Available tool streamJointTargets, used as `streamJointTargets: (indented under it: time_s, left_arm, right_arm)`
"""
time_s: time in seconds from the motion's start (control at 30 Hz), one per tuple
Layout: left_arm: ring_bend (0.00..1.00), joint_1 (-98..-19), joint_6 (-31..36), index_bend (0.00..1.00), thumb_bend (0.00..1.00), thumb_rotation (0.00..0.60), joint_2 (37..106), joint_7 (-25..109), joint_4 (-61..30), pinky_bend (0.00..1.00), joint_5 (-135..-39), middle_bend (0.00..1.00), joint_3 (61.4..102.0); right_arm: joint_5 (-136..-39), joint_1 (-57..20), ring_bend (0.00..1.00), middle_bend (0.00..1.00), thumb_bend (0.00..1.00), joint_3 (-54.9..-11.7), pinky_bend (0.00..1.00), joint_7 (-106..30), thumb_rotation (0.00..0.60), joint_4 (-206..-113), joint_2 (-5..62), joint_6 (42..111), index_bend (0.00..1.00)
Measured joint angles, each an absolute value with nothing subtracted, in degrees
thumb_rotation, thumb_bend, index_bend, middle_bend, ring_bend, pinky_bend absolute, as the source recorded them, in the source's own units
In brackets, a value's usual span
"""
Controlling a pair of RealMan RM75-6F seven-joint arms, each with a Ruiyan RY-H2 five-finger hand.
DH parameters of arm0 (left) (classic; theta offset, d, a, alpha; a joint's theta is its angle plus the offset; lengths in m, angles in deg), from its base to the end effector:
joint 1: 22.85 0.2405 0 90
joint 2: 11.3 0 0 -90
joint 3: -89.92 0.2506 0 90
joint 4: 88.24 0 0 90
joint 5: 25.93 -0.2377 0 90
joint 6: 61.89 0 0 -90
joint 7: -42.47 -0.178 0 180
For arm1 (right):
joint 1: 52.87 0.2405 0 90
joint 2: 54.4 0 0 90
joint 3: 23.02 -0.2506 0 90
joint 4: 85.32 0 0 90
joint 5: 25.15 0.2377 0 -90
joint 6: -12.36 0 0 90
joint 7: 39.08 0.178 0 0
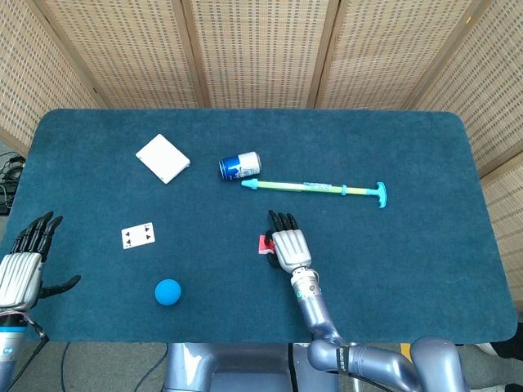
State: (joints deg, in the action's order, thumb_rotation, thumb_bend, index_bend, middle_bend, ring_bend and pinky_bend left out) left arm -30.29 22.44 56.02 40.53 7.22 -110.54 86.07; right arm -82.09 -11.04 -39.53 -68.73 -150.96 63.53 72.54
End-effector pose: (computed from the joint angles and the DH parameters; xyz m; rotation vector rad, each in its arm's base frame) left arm -0.2902 0.2327 0.1097 -1.3727 -0.9459 -0.9909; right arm -0.0966 -0.3531 -0.1657 1.6973 -1.1036 0.9135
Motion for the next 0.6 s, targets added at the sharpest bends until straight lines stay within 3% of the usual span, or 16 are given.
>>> streamJointTargets:
  time_s: [0.23,0.6]
  left_arm:
    - [0.00,-30.3,22.3,0.00,0.11,0.600,55.9,40.7,7.2,0.09,-110.4,0.00,86.1]
    - [0.00,-30.4,22.2,0.00,0.11,0.600,55.9,40.8,7.2,0.09,-110.2,0.00,86.0]
  right_arm:
    - [-82.2,-11.0,0.00,0.11,0.40,-39.7,0.00,-68.9,0.600,-151.2,63.4,72.7,0.61]
    - [-82.1,-10.9,0.00,0.12,0.43,-39.7,0.00,-69.0,0.600,-151.1,63.3,72.1,0.63]
